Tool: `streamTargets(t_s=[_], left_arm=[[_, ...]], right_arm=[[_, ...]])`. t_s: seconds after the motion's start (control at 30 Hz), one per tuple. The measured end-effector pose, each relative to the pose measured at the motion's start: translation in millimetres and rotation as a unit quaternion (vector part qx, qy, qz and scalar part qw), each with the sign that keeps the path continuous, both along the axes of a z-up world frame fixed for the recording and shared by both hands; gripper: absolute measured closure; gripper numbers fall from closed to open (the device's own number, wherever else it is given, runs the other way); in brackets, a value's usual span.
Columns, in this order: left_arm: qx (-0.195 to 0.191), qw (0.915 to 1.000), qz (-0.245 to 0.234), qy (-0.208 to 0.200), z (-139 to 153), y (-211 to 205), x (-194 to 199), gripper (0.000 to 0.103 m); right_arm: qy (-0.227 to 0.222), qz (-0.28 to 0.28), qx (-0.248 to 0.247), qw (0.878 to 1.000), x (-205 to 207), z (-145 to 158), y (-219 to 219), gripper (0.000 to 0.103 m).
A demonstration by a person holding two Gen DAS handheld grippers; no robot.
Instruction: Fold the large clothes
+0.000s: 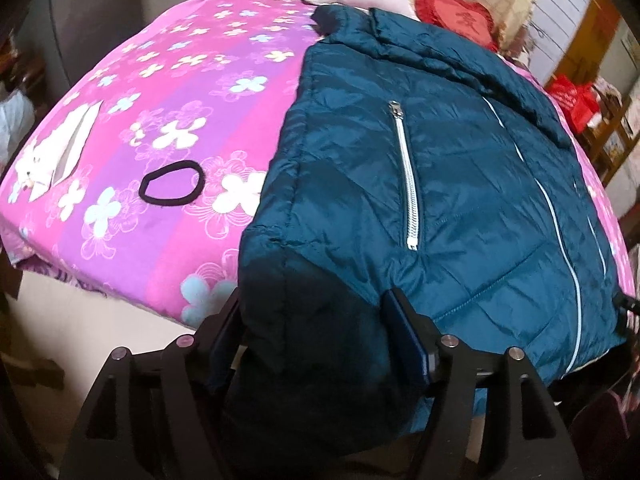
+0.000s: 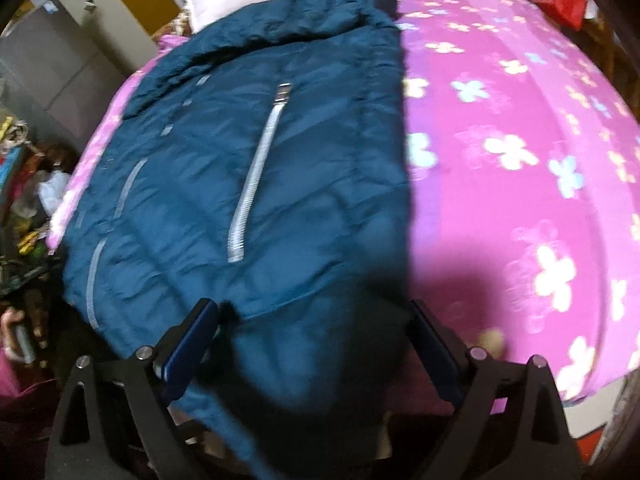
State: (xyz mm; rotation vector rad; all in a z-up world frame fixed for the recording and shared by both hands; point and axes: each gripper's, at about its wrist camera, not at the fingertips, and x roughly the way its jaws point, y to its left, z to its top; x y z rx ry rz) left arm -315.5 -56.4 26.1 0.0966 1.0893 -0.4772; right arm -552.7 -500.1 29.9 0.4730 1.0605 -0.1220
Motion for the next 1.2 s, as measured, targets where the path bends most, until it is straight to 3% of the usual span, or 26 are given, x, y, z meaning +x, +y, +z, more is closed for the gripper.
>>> streamTargets(t_s=[0.33, 0.4, 0.43, 0.47, 0.8, 0.87, 0.93, 1.0, 1.13, 1.2], left_arm=[[0.016, 0.9998, -0.006, -0.004, -1, -10, -2, 0.048], [0.017, 0.9997, -0.014, -0.005, 0, -12, -3, 0.055], [0.017, 0.9997, -0.019, -0.006, 0, -12, -4, 0.058], [0.018, 0.9996, -0.022, -0.006, 0, -13, -4, 0.059], [0.025, 0.9994, -0.020, -0.011, -1, -17, -6, 0.055], [0.022, 0.9995, -0.021, -0.012, 1, -17, -6, 0.067], [0.011, 0.9996, -0.019, -0.019, 7, -15, -7, 0.094], [0.016, 0.9990, -0.022, -0.035, 13, -18, -9, 0.102], [0.027, 0.9966, -0.029, -0.072, 27, -24, -15, 0.103], [0.014, 0.9962, -0.023, -0.083, 37, -23, -13, 0.103]], right_arm=[[-0.024, 0.019, -0.002, 1.000, 0, -1, 5, 0.006], [-0.026, 0.038, -0.005, 0.999, -2, 1, 10, 0.023], [-0.026, 0.053, 0.003, 0.998, -2, 2, 12, 0.044], [-0.027, 0.062, 0.015, 0.998, -1, 2, 13, 0.052], [-0.042, 0.072, 0.032, 0.996, -7, -1, 10, 0.050], [-0.043, 0.074, 0.025, 0.996, -6, -1, 12, 0.056], [-0.047, 0.075, 0.025, 0.996, -5, 2, 13, 0.075], [-0.057, 0.078, 0.029, 0.995, -3, 8, 12, 0.081], [-0.089, 0.078, 0.047, 0.992, -2, 27, 5, 0.084], [-0.105, 0.078, 0.046, 0.990, -1, 38, 3, 0.085]])
